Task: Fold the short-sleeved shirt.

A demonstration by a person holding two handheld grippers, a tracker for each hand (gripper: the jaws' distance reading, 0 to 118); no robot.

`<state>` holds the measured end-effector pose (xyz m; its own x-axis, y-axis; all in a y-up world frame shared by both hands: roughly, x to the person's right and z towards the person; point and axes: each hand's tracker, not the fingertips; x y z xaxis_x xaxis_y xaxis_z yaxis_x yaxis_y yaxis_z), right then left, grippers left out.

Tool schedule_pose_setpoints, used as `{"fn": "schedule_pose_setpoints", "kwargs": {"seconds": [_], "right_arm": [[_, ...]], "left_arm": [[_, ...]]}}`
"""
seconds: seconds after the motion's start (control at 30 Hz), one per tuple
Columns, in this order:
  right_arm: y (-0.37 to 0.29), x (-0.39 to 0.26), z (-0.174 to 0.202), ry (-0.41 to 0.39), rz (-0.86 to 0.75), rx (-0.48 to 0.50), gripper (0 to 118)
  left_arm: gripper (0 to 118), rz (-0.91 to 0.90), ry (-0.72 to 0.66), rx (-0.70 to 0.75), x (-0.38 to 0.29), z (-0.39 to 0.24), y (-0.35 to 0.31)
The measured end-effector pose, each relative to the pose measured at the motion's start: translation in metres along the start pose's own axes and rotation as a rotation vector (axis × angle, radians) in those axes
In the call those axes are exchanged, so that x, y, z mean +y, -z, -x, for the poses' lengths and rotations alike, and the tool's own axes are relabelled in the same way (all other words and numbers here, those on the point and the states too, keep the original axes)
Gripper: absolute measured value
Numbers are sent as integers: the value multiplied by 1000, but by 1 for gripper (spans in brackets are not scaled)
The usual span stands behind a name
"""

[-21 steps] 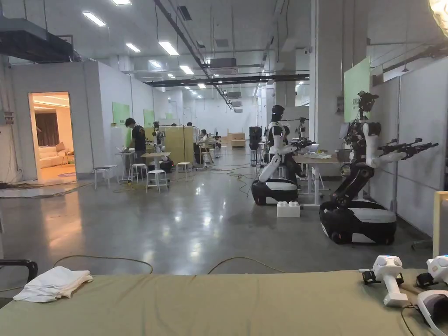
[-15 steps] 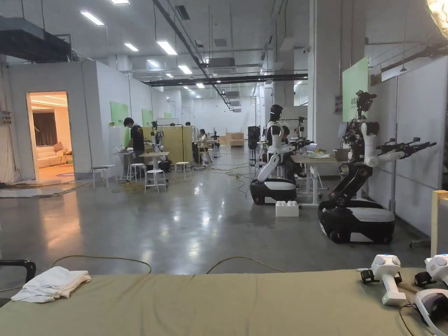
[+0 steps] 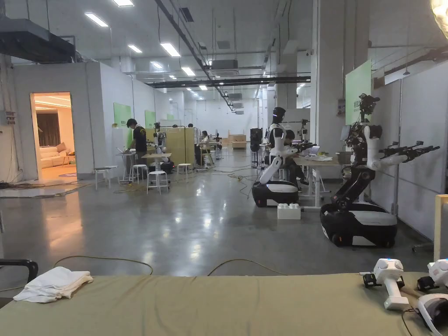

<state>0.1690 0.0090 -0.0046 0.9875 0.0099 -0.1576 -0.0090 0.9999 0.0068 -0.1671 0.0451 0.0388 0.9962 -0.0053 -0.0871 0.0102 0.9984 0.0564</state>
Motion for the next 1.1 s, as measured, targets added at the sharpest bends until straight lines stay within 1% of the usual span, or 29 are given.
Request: {"fn": "schedule_pose_setpoints", "kwargs": {"seconds": [0.13,0.27,0.3,0.33,0.37,0.4,0.43,0.47,0.5,0.53,0.6,0.63,0.67,0.7,0.73,0.77,0.8,0.83,0.87,0.9,0.93,0.97,1.03,1.07,1.1], "right_arm": [[0,-1,-3,-5,3,-14,0],[-1,0,-6,-16,6,-21,0],[0,2,-8,-53,3,-17,0],[1,4,-8,-112,-3,-19,0],[2,6,-7,-220,-13,-37,0],[3,6,-4,-365,-24,-49,0],[3,5,-1,-496,-33,-59,0],[5,0,2,-658,-36,-70,0],[7,-7,7,-836,-46,-86,0],[8,-17,11,-995,-59,-103,0],[12,-47,17,-1374,-92,-148,0],[13,-62,17,-1529,-98,-143,0],[13,-80,14,-1656,-95,-108,0],[12,-90,13,-1687,-76,-58,0],[10,-97,12,-1680,-48,-1,0],[8,-103,13,-1649,-9,56,0],[6,-108,9,-1620,27,87,0],[6,-112,10,-1616,51,92,0],[7,-115,10,-1625,54,56,0],[7,-114,11,-1614,55,32,0],[5,-108,7,-1538,41,-3,0],[5,-97,7,-1385,49,-21,0],[9,-71,4,-1030,75,-81,0],[8,-59,-4,-788,79,-122,0],[8,-51,-12,-540,76,-127,0]], "left_arm": [[0,18,5,34,2,1,3],[0,20,18,30,3,8,6],[0,21,37,28,4,9,5],[0,20,78,28,4,10,4],[0,20,141,33,3,10,4],[0,23,243,42,1,8,5],[0,28,389,70,-3,3,6],[0,41,557,127,-11,-6,9],[0,54,748,172,-25,-13,13],[0,75,892,174,-38,-18,16],[0,135,1188,97,-76,-25,18],[0,165,1297,64,-95,-26,18],[0,196,1418,19,-118,-28,16],[0,207,1547,-23,-137,-28,12],[0,217,1602,-81,-153,-27,8],[0,220,1638,-132,-161,-27,5],[0,216,1647,-149,-172,-25,6],[0,211,1639,-147,-174,-27,10],[0,234,1597,-134,-171,-28,13],[0,271,1510,-111,-161,-23,17],[0,286,1377,-87,-144,-23,20],[0,291,1208,-50,-119,-22,23],[0,247,776,-12,-67,-9,27],[0,213,531,4,-43,4,24],[0,184,266,-10,-30,19,20]]}}
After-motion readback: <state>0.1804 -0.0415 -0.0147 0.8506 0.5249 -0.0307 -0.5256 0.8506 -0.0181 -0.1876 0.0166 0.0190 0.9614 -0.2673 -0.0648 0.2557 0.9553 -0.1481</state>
